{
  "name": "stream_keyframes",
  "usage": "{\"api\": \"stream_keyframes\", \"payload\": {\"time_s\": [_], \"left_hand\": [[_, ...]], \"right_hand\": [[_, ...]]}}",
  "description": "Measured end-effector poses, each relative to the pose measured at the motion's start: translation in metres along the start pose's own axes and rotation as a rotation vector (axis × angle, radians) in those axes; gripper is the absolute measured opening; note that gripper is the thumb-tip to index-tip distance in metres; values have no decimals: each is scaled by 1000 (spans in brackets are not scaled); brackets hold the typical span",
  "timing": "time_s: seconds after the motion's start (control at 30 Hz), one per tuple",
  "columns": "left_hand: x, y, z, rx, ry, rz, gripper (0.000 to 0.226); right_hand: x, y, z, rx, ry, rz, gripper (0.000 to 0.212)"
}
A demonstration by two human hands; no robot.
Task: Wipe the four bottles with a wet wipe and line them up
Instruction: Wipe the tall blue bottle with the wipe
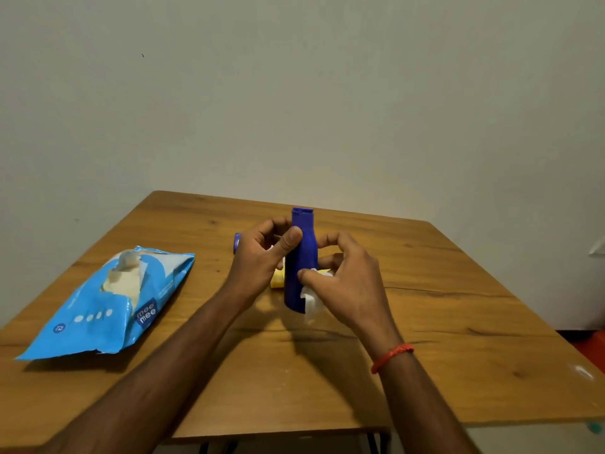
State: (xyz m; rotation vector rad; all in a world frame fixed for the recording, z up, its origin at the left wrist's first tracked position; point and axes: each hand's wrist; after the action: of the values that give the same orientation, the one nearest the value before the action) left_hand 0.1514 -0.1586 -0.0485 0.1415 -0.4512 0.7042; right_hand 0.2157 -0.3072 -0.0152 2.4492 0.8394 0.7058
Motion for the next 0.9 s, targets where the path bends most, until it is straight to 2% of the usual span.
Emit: {"api": "stream_keyframes", "payload": {"time_s": [0.13,0.27,0.37,0.9], "left_hand": [[15,14,1,230,-76,-2,39],[42,25,5,351,-41,-40,28],[67,32,10,451,-46,-67,31],[182,69,-59,532,120,127,35]], "right_hand": [[29,1,2,85,-4,-5,51],[64,-1,2,108,3,-64,49],[94,-4,2,120,26,-88,47],[256,-86,40,35,42,-166,51]]}}
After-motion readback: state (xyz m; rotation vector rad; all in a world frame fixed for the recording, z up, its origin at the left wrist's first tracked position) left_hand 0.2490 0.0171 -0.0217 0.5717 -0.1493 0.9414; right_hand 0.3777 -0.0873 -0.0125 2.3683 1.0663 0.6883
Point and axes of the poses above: each hand's wrist, its own x-axis towards the middle knuckle, its own y-axis out of the back of the hand, z = x × y, and after that the axes turned 2 degrees about -z, right-handed
